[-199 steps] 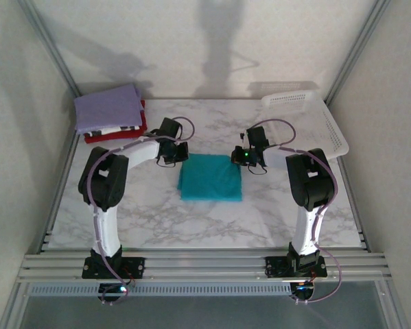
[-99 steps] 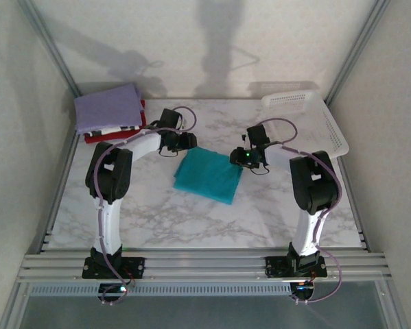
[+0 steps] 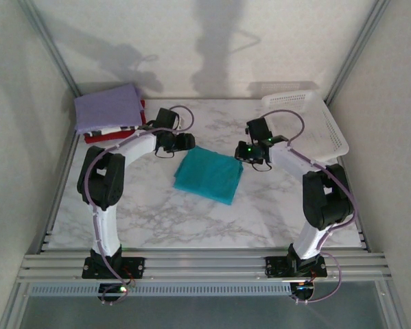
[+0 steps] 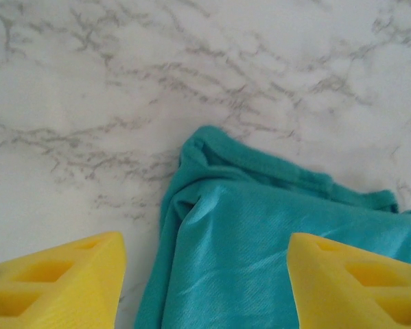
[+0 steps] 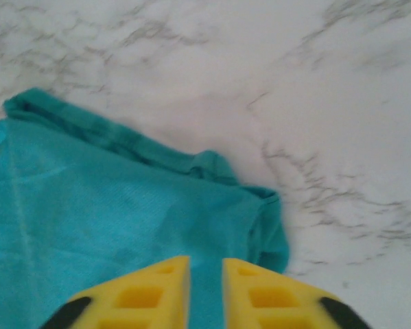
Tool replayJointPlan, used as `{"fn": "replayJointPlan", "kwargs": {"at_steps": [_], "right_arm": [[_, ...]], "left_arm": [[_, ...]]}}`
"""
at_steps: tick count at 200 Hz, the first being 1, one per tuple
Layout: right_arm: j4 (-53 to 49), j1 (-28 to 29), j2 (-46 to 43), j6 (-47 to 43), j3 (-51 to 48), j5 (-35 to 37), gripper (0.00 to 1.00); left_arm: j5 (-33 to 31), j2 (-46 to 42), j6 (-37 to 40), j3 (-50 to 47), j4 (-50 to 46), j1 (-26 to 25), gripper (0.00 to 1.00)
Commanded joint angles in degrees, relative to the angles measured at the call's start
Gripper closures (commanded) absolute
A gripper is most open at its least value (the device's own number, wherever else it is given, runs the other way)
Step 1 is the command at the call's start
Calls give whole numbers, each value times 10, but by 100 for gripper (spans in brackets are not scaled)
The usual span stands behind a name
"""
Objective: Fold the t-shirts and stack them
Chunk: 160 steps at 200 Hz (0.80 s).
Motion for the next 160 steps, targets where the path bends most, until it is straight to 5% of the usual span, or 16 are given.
{"fn": "replayJointPlan", "kwargs": {"at_steps": [1,52,118,160], "right_arm": [[30,9,17,41,-17,-51,86],[63,9,68,71,-43,-67,88],[71,9,100,70,-43,-76,88],[72,8,107,64,-39,-78,89]], "left_arm": [[6,12,35,-10,-47,3,36],[21,26,46,-18,-64,-12,32],[-42,8,7,-68,-46,-59,31],[-24,-7,-17,-93,-23,-76,39]]}}
